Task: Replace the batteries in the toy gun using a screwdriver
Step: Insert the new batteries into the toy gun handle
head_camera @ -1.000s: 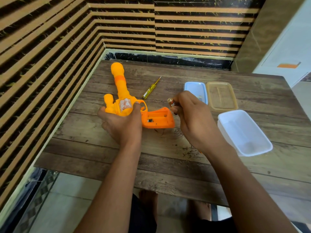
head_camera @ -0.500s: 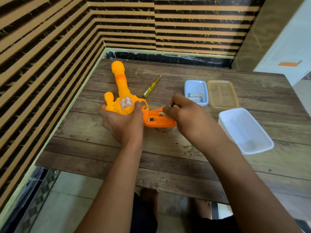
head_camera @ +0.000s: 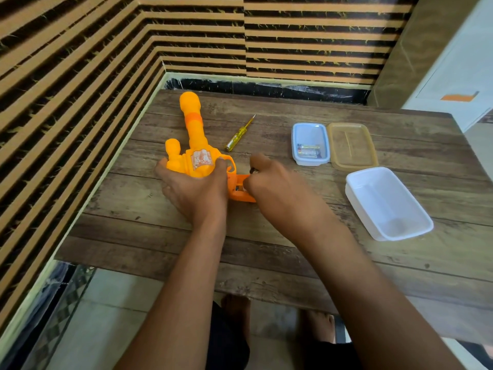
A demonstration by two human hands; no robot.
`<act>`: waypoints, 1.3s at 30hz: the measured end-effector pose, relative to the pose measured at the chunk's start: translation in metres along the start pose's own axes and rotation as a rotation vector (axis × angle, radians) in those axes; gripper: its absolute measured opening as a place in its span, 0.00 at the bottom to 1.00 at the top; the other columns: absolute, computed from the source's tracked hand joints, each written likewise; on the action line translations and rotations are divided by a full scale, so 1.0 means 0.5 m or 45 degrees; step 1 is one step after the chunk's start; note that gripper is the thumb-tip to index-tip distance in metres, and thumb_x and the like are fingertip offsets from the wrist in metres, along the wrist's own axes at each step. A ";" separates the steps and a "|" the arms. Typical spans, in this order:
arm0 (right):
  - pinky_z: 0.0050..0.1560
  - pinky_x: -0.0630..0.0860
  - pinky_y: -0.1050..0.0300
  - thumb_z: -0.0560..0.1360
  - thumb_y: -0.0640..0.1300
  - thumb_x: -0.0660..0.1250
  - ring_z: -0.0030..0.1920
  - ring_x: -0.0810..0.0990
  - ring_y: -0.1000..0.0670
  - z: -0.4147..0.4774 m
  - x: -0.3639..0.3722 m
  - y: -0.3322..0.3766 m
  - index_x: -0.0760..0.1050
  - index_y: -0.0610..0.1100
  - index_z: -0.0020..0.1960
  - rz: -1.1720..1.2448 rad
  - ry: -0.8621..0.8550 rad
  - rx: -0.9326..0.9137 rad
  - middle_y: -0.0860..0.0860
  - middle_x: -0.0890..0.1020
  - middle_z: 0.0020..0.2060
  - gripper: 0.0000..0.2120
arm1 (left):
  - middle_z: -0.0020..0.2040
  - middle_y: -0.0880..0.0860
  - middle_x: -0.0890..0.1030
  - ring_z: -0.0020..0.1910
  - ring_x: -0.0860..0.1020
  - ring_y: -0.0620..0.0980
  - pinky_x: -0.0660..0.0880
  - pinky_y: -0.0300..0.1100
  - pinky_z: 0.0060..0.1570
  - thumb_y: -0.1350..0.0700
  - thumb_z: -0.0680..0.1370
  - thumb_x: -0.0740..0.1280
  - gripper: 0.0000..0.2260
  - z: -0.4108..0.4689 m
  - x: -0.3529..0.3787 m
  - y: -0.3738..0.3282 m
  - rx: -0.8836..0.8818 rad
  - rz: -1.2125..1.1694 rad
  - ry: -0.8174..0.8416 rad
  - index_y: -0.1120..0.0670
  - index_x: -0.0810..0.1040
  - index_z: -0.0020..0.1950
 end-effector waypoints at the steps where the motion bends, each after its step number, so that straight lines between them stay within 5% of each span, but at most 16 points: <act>1: 0.43 0.64 0.51 0.82 0.36 0.59 0.56 0.75 0.39 0.000 0.005 -0.006 0.75 0.36 0.56 0.013 -0.039 -0.011 0.43 0.71 0.58 0.08 | 0.63 0.54 0.80 0.62 0.79 0.59 0.79 0.51 0.56 0.43 0.62 0.81 0.45 0.000 -0.004 -0.002 -0.001 -0.008 -0.018 0.50 0.65 0.74; 5: 0.45 0.72 0.55 0.80 0.37 0.60 0.46 0.77 0.47 -0.006 0.017 -0.037 0.82 0.38 0.56 0.440 -0.226 -0.007 0.47 0.76 0.47 0.13 | 0.60 0.51 0.81 0.53 0.82 0.56 0.79 0.48 0.51 0.46 0.64 0.83 0.45 -0.003 -0.007 0.005 -0.103 -0.116 -0.026 0.49 0.63 0.74; 8: 0.38 0.67 0.75 0.76 0.46 0.58 0.37 0.74 0.66 -0.011 0.012 -0.058 0.82 0.37 0.54 0.624 -0.350 0.063 0.59 0.72 0.37 0.19 | 0.56 0.50 0.79 0.46 0.81 0.51 0.78 0.47 0.49 0.49 0.66 0.84 0.44 -0.011 -0.005 0.009 -0.174 -0.211 -0.033 0.51 0.61 0.73; 12: 0.32 0.78 0.52 0.63 0.33 0.73 0.37 0.80 0.39 -0.013 -0.002 -0.053 0.86 0.37 0.49 0.385 -0.523 -0.068 0.42 0.80 0.38 0.14 | 0.57 0.50 0.80 0.46 0.82 0.46 0.82 0.48 0.50 0.52 0.65 0.85 0.43 -0.014 -0.002 0.019 -0.268 -0.371 -0.050 0.53 0.61 0.70; 17: 0.40 0.76 0.48 0.73 0.41 0.64 0.41 0.80 0.39 -0.037 -0.033 -0.080 0.85 0.37 0.49 0.599 -0.775 -0.022 0.42 0.81 0.42 0.13 | 0.53 0.47 0.84 0.45 0.86 0.45 0.85 0.51 0.46 0.50 0.58 0.87 0.44 -0.008 0.012 0.042 -0.406 -0.563 -0.009 0.51 0.67 0.67; 20: 0.39 0.71 0.54 0.78 0.44 0.69 0.39 0.77 0.46 -0.046 -0.035 -0.107 0.86 0.40 0.47 0.713 -0.856 0.153 0.44 0.78 0.39 0.09 | 0.53 0.47 0.86 0.47 0.87 0.49 0.85 0.49 0.41 0.47 0.57 0.87 0.42 -0.007 0.019 0.049 -0.445 -0.592 0.021 0.51 0.72 0.66; 24: 0.31 0.60 0.65 0.74 0.61 0.75 0.29 0.68 0.57 -0.047 -0.014 -0.139 0.87 0.46 0.44 0.784 -0.749 0.557 0.57 0.67 0.27 0.17 | 0.53 0.48 0.86 0.47 0.87 0.47 0.86 0.52 0.44 0.45 0.58 0.87 0.40 -0.010 0.018 0.055 -0.495 -0.555 0.000 0.52 0.73 0.64; 29: 0.35 0.66 0.57 0.64 0.72 0.75 0.29 0.66 0.52 -0.045 0.082 -0.149 0.82 0.38 0.38 1.424 -0.274 0.917 0.52 0.64 0.26 0.34 | 0.52 0.51 0.87 0.47 0.87 0.51 0.82 0.46 0.41 0.41 0.55 0.85 0.42 -0.017 0.019 0.051 -0.513 -0.546 0.021 0.54 0.75 0.63; 33: 0.28 0.59 0.56 0.63 0.61 0.79 0.28 0.59 0.50 -0.037 0.121 -0.134 0.73 0.45 0.45 1.901 -0.185 0.962 0.49 0.59 0.31 0.24 | 0.50 0.51 0.88 0.42 0.86 0.48 0.78 0.40 0.32 0.41 0.55 0.84 0.38 -0.024 0.024 0.045 -0.520 -0.583 0.057 0.56 0.81 0.60; 36: 0.30 0.56 0.54 0.67 0.54 0.81 0.27 0.58 0.51 -0.033 0.119 -0.130 0.75 0.44 0.45 1.916 -0.212 0.919 0.50 0.59 0.30 0.20 | 0.49 0.50 0.89 0.42 0.86 0.47 0.77 0.41 0.37 0.51 0.65 0.85 0.21 -0.029 0.027 0.042 -0.559 -0.615 0.110 0.53 0.86 0.54; 39: 0.34 0.55 0.49 0.67 0.54 0.80 0.27 0.58 0.50 -0.032 0.117 -0.122 0.76 0.42 0.39 1.852 -0.248 0.918 0.51 0.59 0.26 0.18 | 0.45 0.48 0.88 0.40 0.86 0.46 0.78 0.41 0.36 0.53 0.68 0.84 0.16 -0.038 0.027 0.040 -0.615 -0.634 0.140 0.52 0.85 0.52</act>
Point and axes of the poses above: each hand's wrist, its own z-axis towards the middle knuckle, its own x-axis out of the palm, y = z × x, the point moved 8 cm from there along z, towards the middle knuckle
